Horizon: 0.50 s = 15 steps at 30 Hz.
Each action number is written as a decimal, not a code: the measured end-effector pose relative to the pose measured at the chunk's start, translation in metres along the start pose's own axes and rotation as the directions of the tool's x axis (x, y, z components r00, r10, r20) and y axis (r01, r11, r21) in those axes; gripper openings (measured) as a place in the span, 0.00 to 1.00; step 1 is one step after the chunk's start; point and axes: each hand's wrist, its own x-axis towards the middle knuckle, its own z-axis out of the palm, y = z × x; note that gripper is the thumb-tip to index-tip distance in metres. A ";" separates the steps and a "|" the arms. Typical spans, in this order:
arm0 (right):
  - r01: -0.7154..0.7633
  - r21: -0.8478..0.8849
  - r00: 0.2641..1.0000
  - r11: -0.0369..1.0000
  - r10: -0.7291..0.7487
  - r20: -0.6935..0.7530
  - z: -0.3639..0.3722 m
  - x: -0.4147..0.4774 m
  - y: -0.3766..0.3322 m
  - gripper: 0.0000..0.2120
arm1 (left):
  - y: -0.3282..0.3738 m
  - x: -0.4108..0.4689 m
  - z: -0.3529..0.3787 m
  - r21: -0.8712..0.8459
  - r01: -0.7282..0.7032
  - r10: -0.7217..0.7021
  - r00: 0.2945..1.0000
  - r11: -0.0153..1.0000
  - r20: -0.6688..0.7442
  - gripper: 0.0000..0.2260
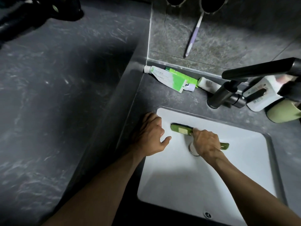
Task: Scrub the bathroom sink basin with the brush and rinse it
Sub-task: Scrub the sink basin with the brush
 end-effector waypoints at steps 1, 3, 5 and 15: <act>0.044 0.007 0.998 0.999 -0.043 -0.046 -0.007 0.005 -0.008 0.13 | 0.000 0.000 -0.001 0.001 -0.009 0.009 1.000 1.000 0.006 0.21; 0.079 0.045 0.984 0.996 -0.071 -0.162 -0.019 0.017 -0.027 0.12 | 0.001 -0.001 -0.002 0.026 -0.024 0.024 1.000 0.999 0.015 0.22; 0.049 0.047 0.992 0.998 -0.043 -0.119 -0.015 0.016 -0.028 0.13 | 0.002 -0.001 -0.002 0.030 -0.028 0.027 0.999 0.999 0.030 0.22; 0.097 0.029 0.978 0.995 -0.090 -0.186 -0.026 0.022 -0.030 0.13 | 0.001 0.000 -0.002 0.059 -0.040 0.038 0.998 0.997 0.042 0.23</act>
